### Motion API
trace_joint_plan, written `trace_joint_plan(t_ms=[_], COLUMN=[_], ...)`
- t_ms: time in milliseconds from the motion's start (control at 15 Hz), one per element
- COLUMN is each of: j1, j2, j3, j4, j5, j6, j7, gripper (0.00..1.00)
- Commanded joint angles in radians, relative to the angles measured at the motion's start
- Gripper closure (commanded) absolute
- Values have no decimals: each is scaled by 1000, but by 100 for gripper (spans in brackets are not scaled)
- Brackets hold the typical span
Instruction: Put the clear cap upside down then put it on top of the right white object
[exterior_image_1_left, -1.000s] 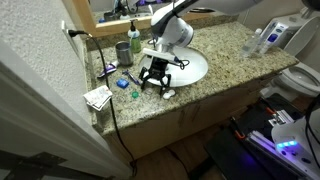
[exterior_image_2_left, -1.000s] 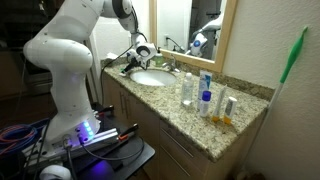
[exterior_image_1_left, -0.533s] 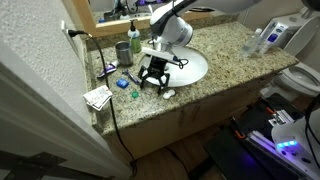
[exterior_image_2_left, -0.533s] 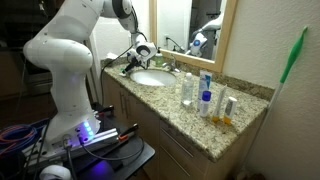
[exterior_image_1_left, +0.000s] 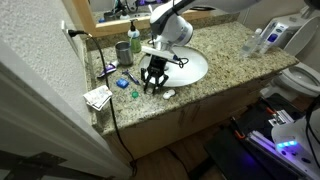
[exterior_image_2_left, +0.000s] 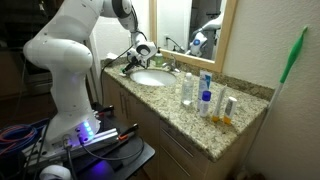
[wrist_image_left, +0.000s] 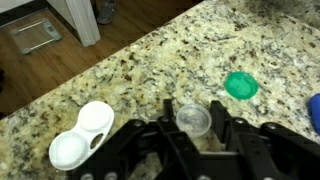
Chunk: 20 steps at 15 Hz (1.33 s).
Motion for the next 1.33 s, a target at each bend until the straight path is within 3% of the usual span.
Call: trace_joint_plan(t_ms=[0, 400, 667, 1067, 1133, 1267], j1=[-4, 30, 82, 150, 106, 118], j2=[9, -48, -198, -484, -369, -453], j3=[7, -13, -32, 10, 40, 54], j4=[4, -23, -103, -197, -104, -144], j5=[-14, -91, -298, -660, -600, -652], j6=[23, 25, 2, -44, -42, -50], j7=[4, 60, 290, 627, 576, 633], gripper=[89, 92, 92, 92, 67, 67])
